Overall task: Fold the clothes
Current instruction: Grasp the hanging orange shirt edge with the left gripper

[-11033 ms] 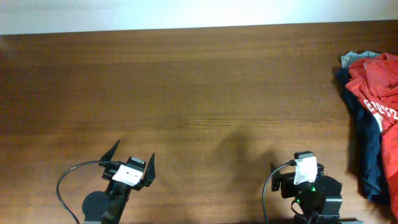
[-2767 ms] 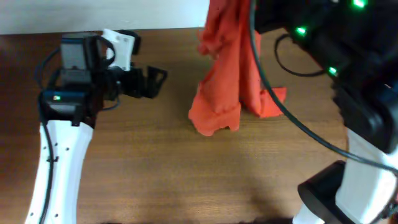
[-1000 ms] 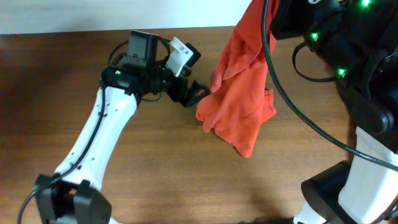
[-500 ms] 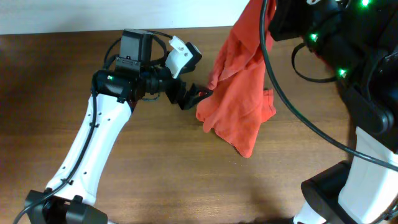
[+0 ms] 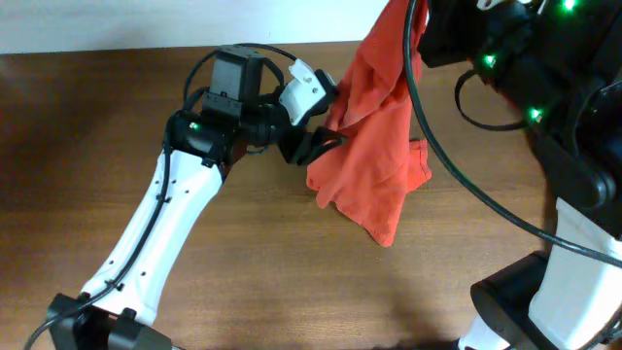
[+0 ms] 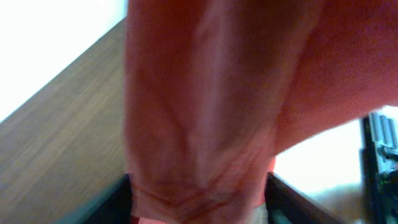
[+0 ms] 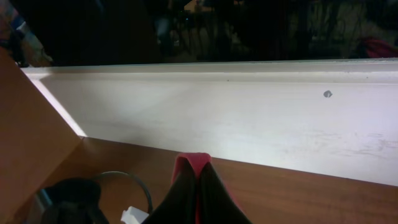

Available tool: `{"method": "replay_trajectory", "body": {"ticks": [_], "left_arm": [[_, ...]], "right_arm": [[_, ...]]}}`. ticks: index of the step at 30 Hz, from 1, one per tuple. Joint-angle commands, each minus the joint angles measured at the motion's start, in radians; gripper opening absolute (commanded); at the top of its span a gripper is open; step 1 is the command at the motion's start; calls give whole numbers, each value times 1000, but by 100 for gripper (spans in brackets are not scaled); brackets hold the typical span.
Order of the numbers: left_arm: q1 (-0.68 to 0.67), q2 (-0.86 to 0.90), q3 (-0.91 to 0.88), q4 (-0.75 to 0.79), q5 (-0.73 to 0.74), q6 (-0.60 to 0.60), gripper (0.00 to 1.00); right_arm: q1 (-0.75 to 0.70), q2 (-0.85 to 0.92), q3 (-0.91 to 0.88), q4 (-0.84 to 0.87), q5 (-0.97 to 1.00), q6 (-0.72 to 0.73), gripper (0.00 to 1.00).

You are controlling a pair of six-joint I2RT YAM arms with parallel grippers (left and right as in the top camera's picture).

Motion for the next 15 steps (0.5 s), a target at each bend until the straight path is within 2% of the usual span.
{"method": "replay_trajectory", "body": {"ticks": [1, 2, 6, 8, 10, 13, 15], "left_arm": [[0, 23, 16, 18, -80, 8, 43], [1, 23, 16, 19, -115, 8, 34], [1, 23, 16, 33, -138, 8, 16], [1, 23, 16, 39, -139, 8, 3], [8, 23, 16, 58, -154, -3, 0], [43, 19, 45, 97, -252, -102, 0], [74, 13, 80, 100, -277, -127, 1]], "right_arm": [[-6, -2, 8, 9, -6, -7, 4], [-6, -2, 8, 8, -6, -7, 4], [-6, -2, 8, 5, -6, -7, 4], [-6, -2, 8, 1, -6, -7, 4], [-6, -2, 8, -8, -6, -7, 4], [-6, -2, 8, -52, 2, -12, 4], [-6, -2, 8, -93, 3, -31, 8]]}}
